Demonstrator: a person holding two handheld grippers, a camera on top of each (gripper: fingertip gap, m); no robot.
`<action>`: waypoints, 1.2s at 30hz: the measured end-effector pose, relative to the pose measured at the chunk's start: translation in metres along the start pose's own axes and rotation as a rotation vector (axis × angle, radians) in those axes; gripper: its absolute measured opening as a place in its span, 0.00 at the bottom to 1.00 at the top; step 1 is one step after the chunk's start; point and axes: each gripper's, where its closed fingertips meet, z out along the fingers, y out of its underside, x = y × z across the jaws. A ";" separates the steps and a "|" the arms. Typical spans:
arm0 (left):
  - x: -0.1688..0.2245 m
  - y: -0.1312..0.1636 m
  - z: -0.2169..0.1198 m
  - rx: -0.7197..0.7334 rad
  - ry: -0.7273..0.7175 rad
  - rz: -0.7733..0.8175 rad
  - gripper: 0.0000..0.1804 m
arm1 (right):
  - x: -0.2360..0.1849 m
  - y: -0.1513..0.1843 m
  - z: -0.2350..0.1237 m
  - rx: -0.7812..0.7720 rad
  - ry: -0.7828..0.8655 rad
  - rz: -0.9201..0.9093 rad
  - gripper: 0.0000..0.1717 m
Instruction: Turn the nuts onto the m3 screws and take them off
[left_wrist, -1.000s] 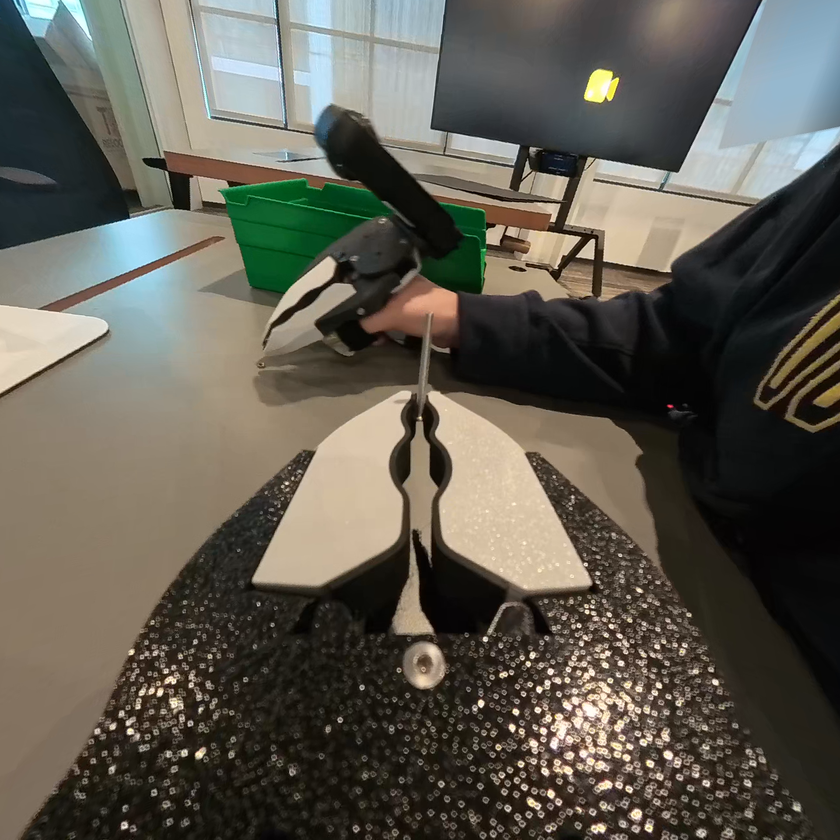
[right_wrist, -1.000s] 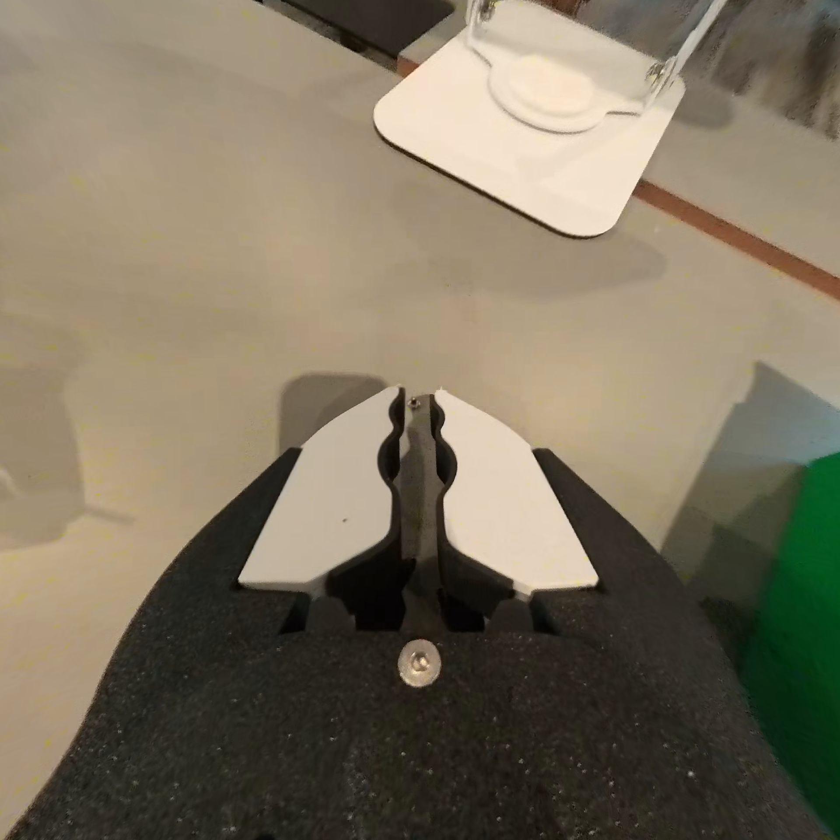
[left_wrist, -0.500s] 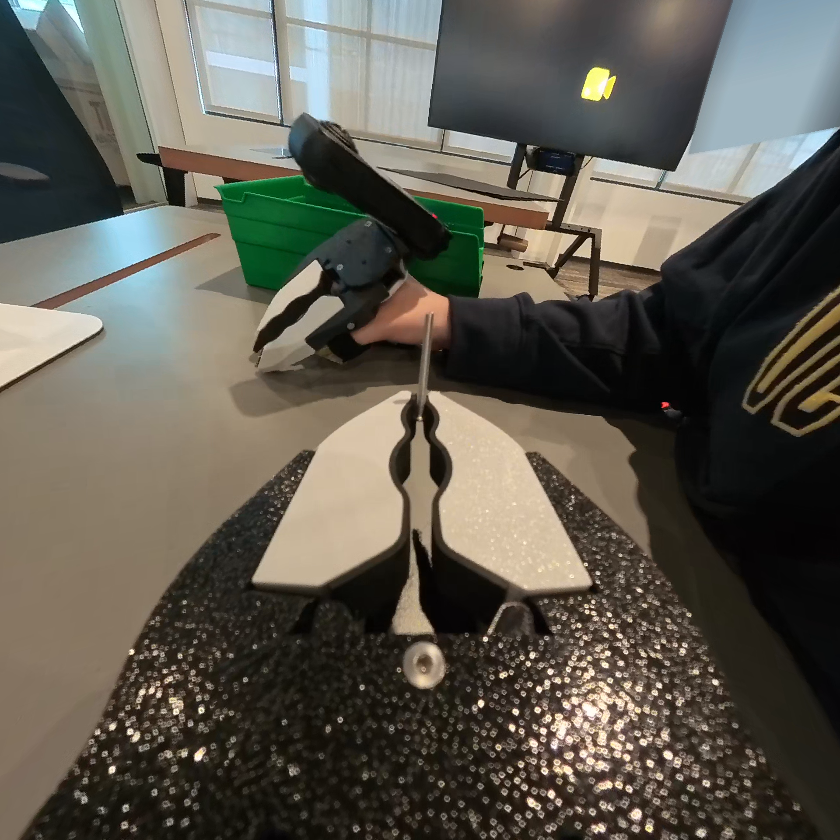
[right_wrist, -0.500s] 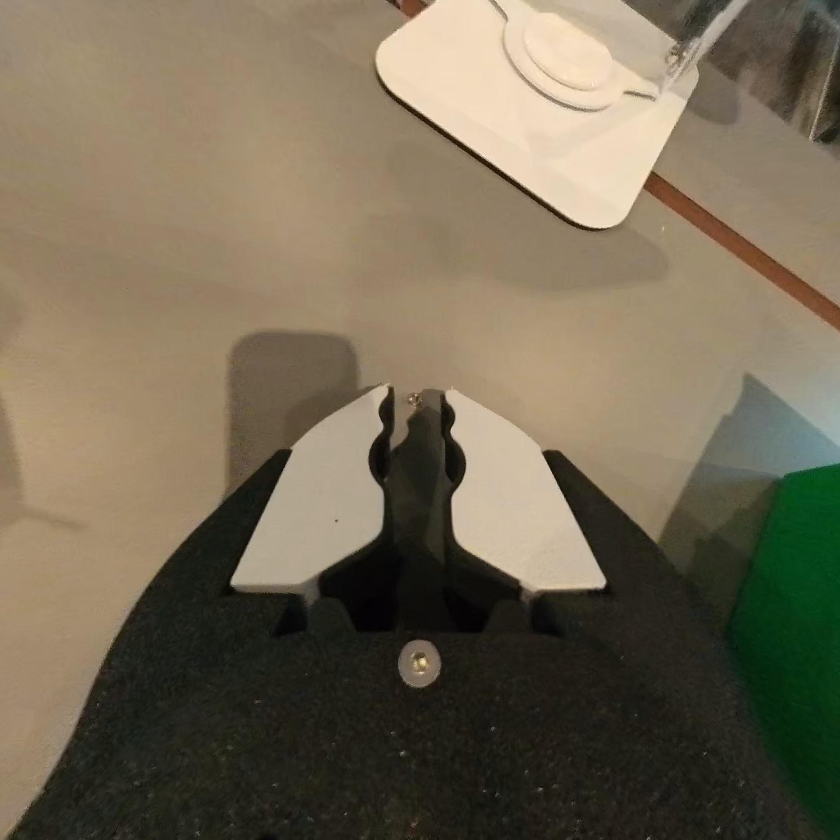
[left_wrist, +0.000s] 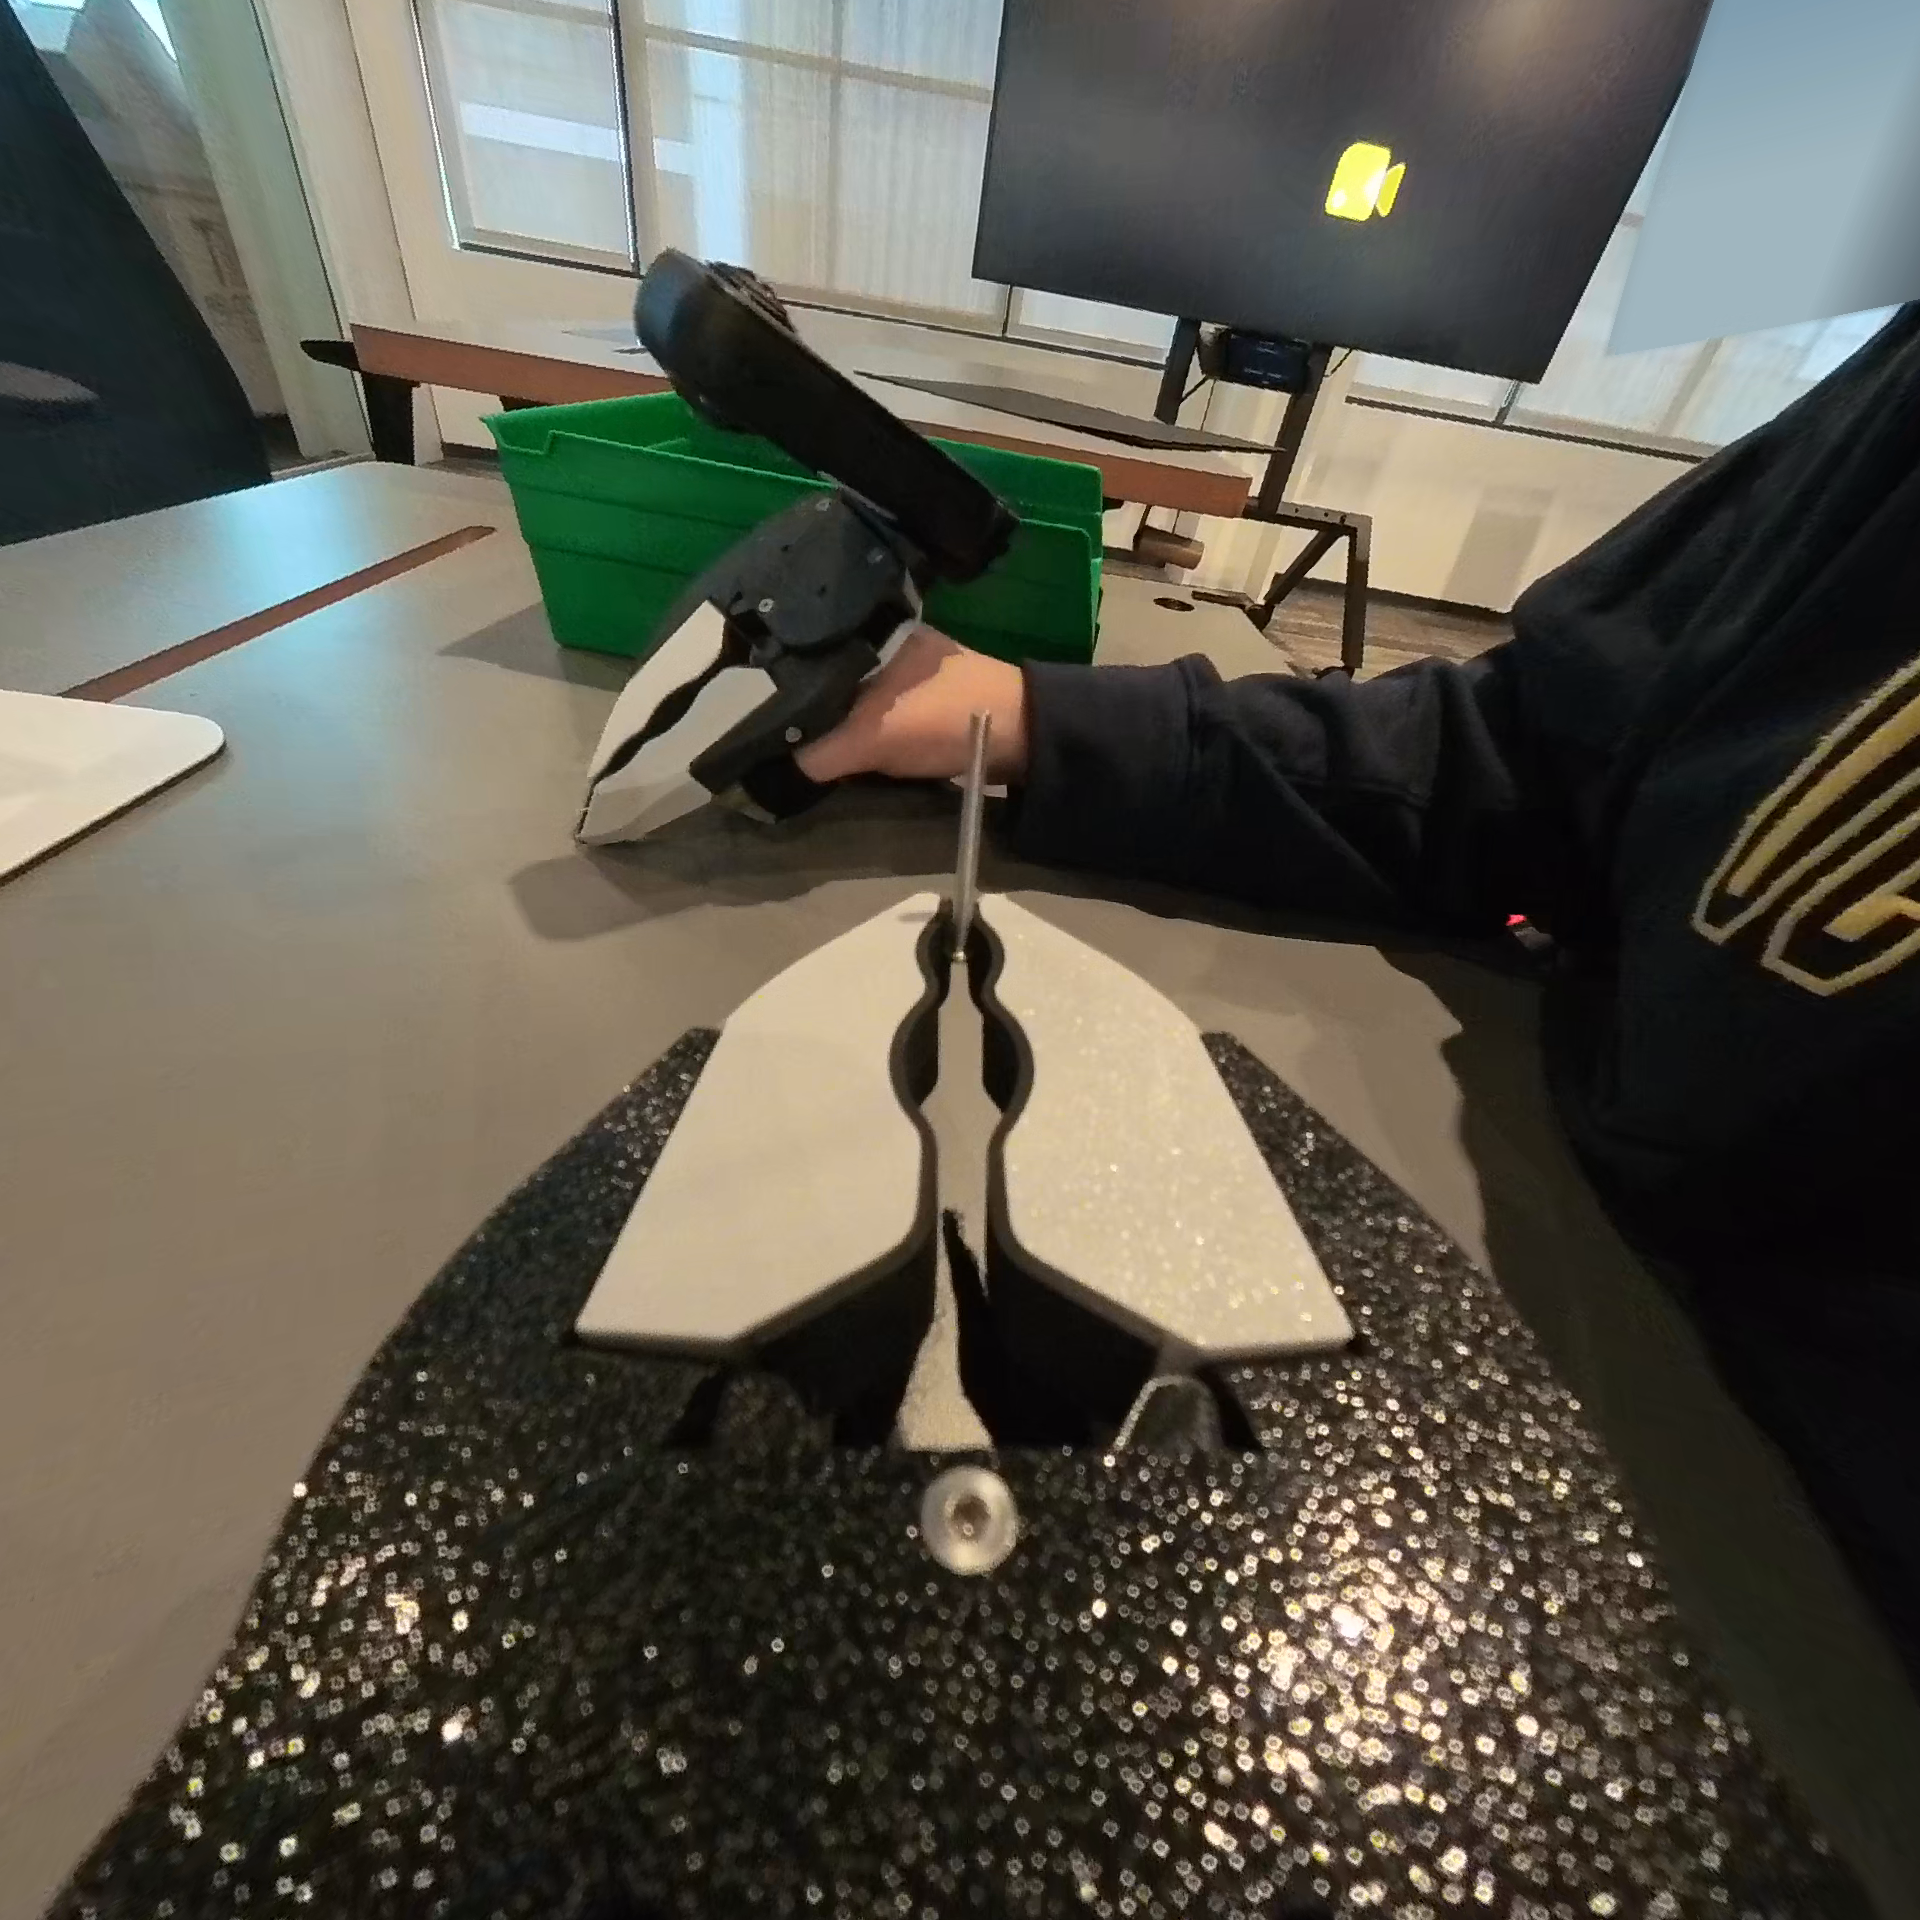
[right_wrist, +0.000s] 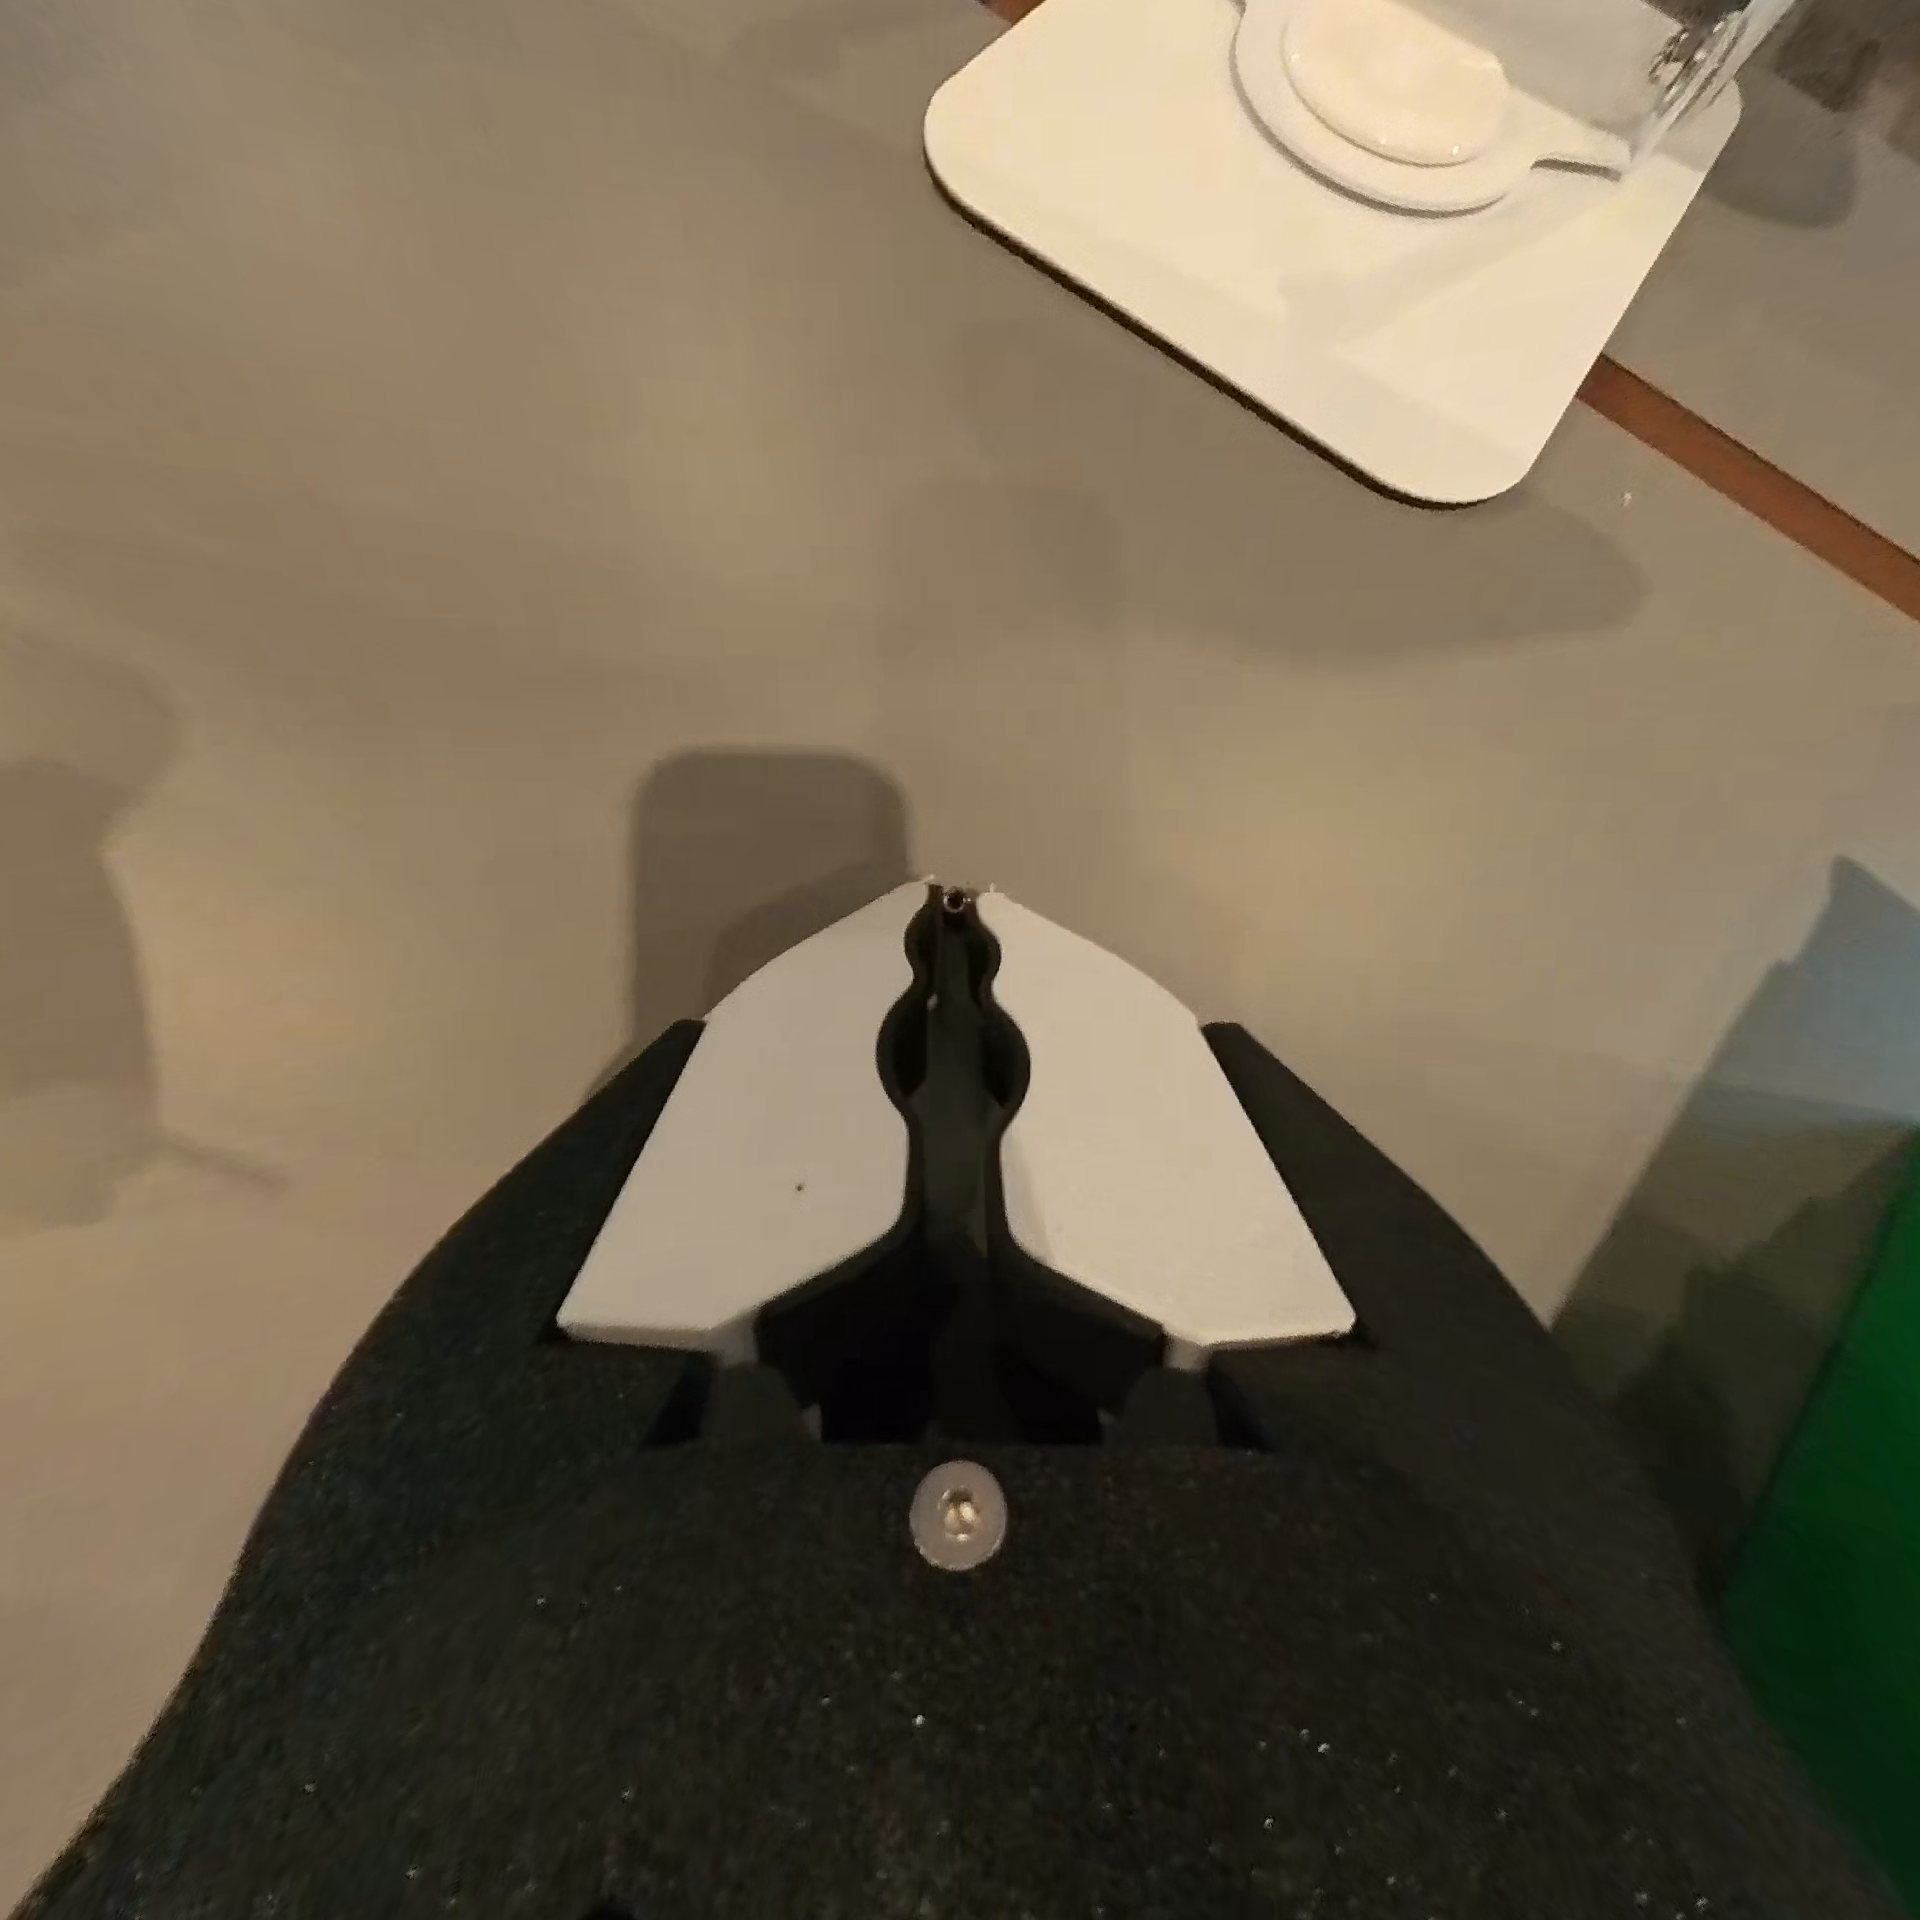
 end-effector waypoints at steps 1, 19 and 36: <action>0.000 0.000 0.000 0.000 0.000 0.000 0.01 | 0.000 0.000 0.000 -0.001 -0.007 0.012 0.02; -0.001 -0.002 -0.001 0.012 0.004 -0.012 0.01 | -0.018 -0.003 -0.008 0.052 -0.163 -0.021 0.12; -0.002 -0.002 -0.001 0.012 0.007 -0.019 0.01 | -0.018 -0.007 0.004 0.016 -0.192 -0.048 0.09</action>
